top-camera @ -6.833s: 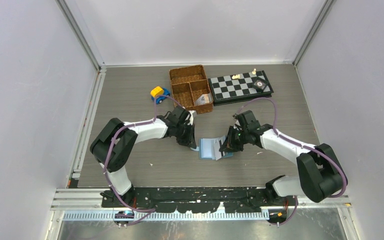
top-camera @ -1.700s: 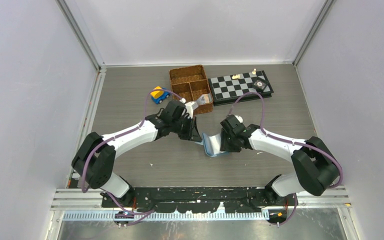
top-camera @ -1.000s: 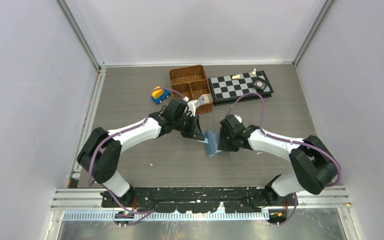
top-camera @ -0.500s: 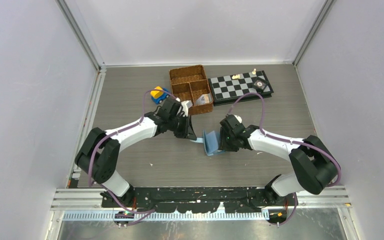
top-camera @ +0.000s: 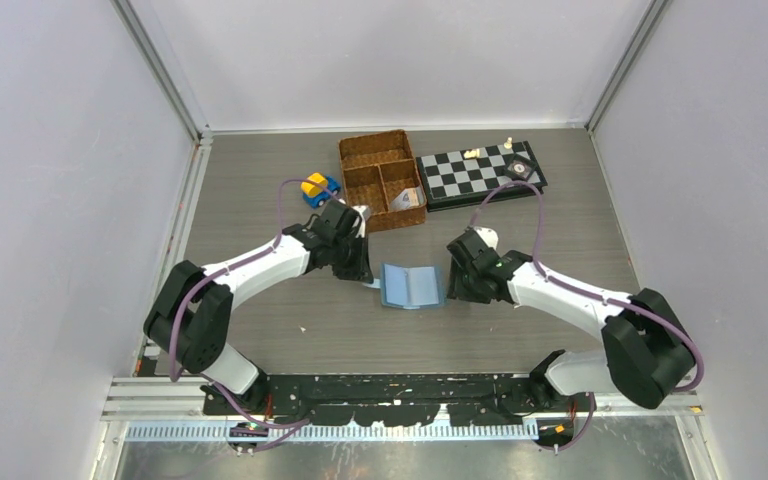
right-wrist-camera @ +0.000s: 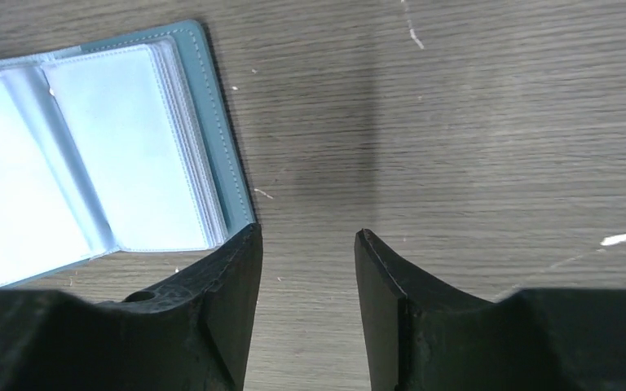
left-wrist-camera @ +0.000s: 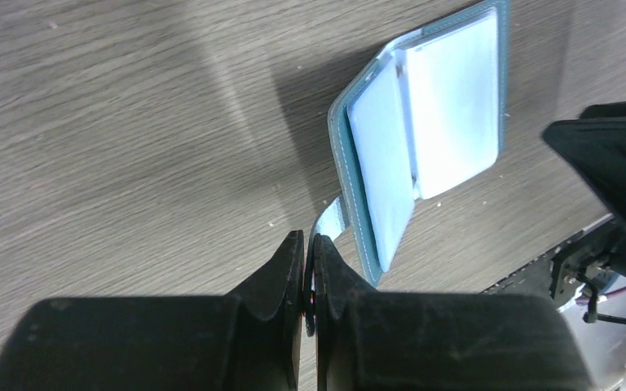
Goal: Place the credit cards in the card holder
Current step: Pick up the credit card from the storage box.
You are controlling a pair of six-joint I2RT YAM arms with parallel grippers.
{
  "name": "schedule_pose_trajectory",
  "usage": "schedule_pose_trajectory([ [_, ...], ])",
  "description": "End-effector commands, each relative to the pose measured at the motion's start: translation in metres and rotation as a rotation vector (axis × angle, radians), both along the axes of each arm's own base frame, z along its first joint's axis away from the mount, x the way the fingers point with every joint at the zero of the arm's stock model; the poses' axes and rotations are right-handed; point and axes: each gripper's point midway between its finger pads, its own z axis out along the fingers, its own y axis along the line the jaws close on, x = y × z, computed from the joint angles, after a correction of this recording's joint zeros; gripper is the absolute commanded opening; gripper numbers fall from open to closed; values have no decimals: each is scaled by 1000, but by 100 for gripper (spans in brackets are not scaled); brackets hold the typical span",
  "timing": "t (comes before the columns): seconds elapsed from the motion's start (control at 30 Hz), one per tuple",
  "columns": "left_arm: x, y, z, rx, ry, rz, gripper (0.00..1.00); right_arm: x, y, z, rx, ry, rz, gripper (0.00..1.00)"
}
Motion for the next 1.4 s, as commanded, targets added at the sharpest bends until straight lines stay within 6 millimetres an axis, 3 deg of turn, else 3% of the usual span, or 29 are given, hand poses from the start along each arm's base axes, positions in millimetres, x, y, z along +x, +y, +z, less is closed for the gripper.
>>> schedule_pose_trajectory([
  [0.0,4,17,-6,87,-19,21,2,15,-11,32,-32,-105,-43,52],
  [0.17,9,30,-2,141,-60,32,20,22,-14,47,-10,-132,-39,57],
  [0.2,10,33,0,152,-69,33,27,23,-12,50,-1,-131,-21,60],
  [0.43,20,59,19,188,-119,75,51,57,-2,76,3,-168,39,72],
  [0.67,45,58,81,166,-246,72,58,96,13,95,46,-186,104,75],
  [0.8,62,54,108,146,-308,79,71,123,28,109,39,-211,172,76],
  [1.03,111,79,100,141,-277,202,80,174,53,117,10,-228,228,79],
  [1.27,150,73,96,80,-300,221,81,216,60,103,-53,-204,233,81],
  [1.37,166,75,85,80,-293,235,82,228,61,94,-68,-189,241,81],
])
